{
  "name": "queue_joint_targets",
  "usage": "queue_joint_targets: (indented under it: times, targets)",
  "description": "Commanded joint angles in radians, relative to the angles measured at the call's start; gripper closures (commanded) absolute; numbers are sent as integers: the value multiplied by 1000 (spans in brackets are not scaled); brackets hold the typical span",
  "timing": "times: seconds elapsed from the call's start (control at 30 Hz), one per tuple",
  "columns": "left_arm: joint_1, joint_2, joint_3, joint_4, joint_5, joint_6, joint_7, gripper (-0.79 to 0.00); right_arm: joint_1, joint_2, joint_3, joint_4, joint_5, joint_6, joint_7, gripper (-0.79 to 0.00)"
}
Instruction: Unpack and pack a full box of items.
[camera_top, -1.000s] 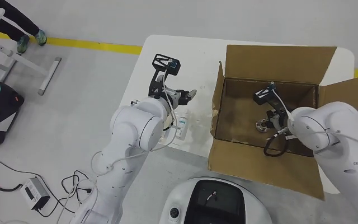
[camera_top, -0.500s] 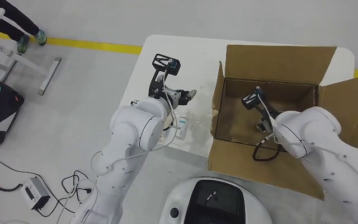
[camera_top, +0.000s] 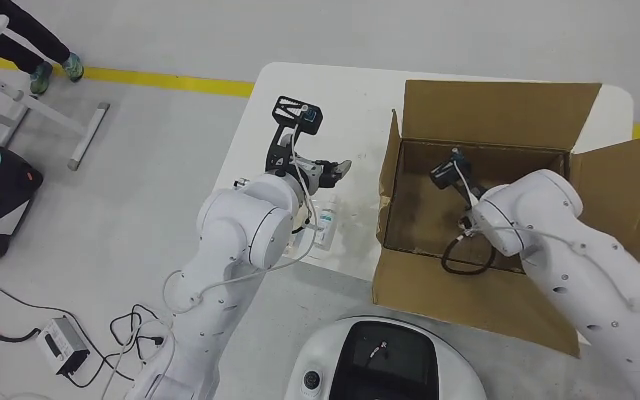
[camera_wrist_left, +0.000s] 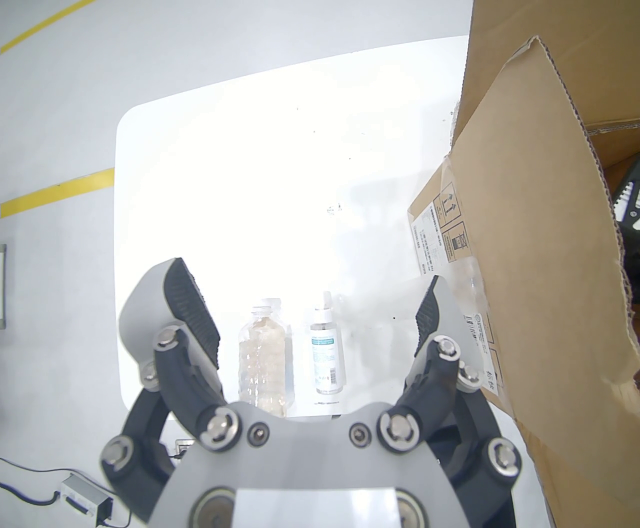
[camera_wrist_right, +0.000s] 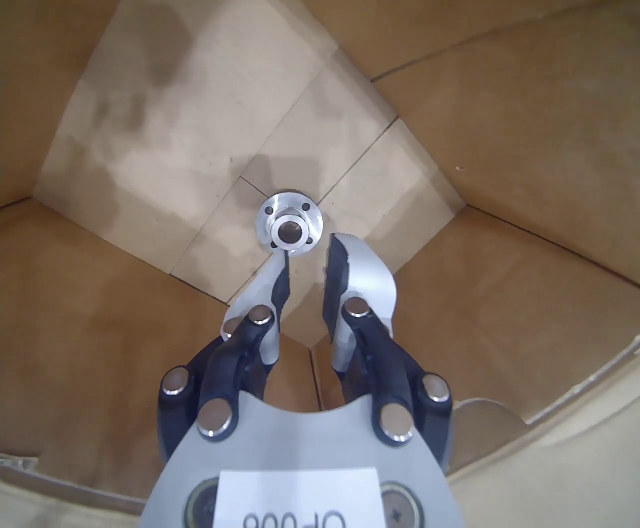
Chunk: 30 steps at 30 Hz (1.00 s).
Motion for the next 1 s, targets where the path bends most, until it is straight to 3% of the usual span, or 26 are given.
queue_joint_targets:
  times: [0.0, 0.63, 0.83, 0.97]
  targets:
    - [0, 0, 0, 0, 0, 0, 0, -785, -2, -4, 2, 18, 7, -9, -1, -326]
    - [0, 0, 0, 0, 0, 0, 0, -785, -27, -35, 22, 146, 20, -52, -56, -413]
    - [0, 0, 0, 0, 0, 0, 0, -785, -22, -52, 12, 171, 15, -60, -61, -366]
    - [0, 0, 0, 0, 0, 0, 0, -785, -21, -61, 8, 189, 8, -63, -58, -280]
